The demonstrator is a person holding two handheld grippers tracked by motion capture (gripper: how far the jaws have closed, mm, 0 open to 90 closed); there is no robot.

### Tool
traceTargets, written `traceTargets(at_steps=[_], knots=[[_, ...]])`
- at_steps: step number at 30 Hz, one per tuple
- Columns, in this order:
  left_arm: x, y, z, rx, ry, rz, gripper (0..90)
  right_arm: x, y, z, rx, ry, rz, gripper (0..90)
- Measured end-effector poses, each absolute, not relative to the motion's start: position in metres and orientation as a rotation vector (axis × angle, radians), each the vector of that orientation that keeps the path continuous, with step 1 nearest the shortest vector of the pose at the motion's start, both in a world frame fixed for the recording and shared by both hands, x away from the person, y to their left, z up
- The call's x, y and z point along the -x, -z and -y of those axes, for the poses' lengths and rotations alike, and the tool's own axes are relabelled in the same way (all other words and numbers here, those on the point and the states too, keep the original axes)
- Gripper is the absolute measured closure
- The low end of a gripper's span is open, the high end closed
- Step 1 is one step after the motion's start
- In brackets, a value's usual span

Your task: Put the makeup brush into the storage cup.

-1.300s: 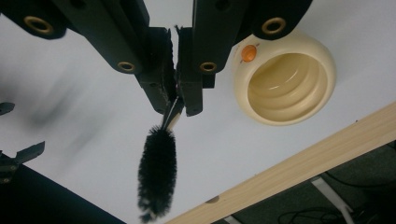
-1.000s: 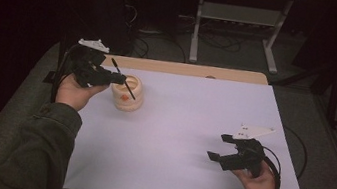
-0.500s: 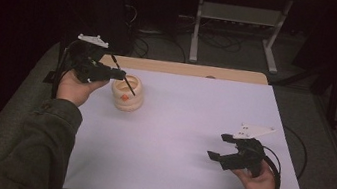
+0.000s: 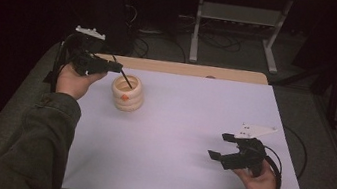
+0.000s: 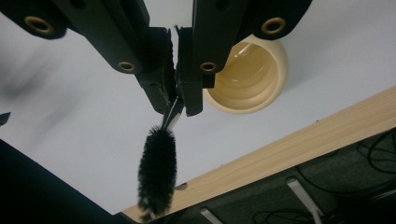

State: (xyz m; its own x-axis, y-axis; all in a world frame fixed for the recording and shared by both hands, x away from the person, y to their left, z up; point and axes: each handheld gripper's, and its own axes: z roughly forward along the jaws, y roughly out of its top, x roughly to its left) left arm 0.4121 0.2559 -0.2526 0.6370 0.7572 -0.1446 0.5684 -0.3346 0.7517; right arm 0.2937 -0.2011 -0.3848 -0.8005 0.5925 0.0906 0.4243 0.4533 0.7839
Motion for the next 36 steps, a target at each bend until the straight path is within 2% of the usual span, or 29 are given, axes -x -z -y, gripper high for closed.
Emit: traceTargets(at_steps=[36], knots=[[-0.437, 0.266, -0.264, -2.024, -0.346, -1.135, 86.0, -0.296, 0.386, 0.204, -0.897, -1.28, -2.5, 20.2]])
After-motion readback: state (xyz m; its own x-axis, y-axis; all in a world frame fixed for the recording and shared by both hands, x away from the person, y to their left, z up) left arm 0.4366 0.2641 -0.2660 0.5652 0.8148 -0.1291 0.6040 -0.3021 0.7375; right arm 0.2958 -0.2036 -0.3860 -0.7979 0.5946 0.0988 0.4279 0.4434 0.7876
